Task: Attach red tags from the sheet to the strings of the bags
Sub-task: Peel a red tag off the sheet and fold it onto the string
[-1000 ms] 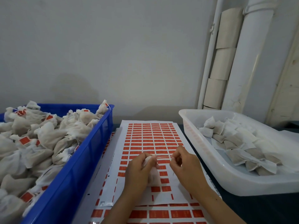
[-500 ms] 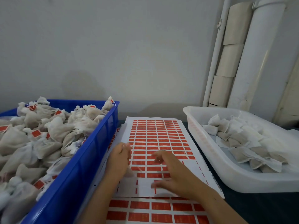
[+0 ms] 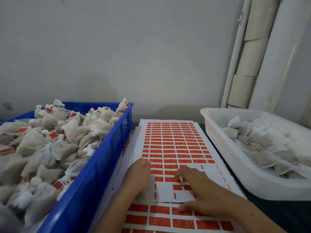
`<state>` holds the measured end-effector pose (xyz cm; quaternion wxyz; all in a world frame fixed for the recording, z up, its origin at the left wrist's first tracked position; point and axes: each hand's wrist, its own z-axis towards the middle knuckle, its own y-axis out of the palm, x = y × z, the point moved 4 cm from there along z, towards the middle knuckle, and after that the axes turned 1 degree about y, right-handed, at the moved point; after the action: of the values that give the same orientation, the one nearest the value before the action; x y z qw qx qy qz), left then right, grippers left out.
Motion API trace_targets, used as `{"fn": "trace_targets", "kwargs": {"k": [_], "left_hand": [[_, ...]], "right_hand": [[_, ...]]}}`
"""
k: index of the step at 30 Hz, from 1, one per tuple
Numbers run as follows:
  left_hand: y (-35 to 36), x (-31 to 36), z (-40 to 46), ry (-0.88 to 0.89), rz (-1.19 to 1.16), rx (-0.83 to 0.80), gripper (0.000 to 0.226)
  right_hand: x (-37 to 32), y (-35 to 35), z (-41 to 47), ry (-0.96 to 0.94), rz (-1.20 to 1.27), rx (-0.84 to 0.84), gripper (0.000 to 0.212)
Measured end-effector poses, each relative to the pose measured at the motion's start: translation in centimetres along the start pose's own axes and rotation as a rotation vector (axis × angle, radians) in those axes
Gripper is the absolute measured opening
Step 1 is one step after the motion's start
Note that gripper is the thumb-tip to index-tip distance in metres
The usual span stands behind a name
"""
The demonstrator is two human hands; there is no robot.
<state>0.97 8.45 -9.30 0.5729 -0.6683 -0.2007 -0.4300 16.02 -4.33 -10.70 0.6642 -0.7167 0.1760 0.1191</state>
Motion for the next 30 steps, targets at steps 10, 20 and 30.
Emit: {"fn": "trace_targets", "kwargs": {"k": [10, 20, 30], "left_hand": [[2.4, 2.5, -1.6, 0.227, 0.168, -0.296, 0.034], [3.1, 2.3, -2.1, 0.349, 0.257, -0.395, 0.058], [3.3, 1.6, -1.4, 0.341, 0.235, -0.298, 0.033]], "right_hand": [[-3.0, -1.6, -2.1, -0.424, -0.601, 0.373, 0.038], [-2.4, -0.8, -1.8, -0.465, -0.61, 0.461, 0.044], [-2.5, -0.8, -1.1, -0.37, -0.426, 0.4, 0.047]]}}
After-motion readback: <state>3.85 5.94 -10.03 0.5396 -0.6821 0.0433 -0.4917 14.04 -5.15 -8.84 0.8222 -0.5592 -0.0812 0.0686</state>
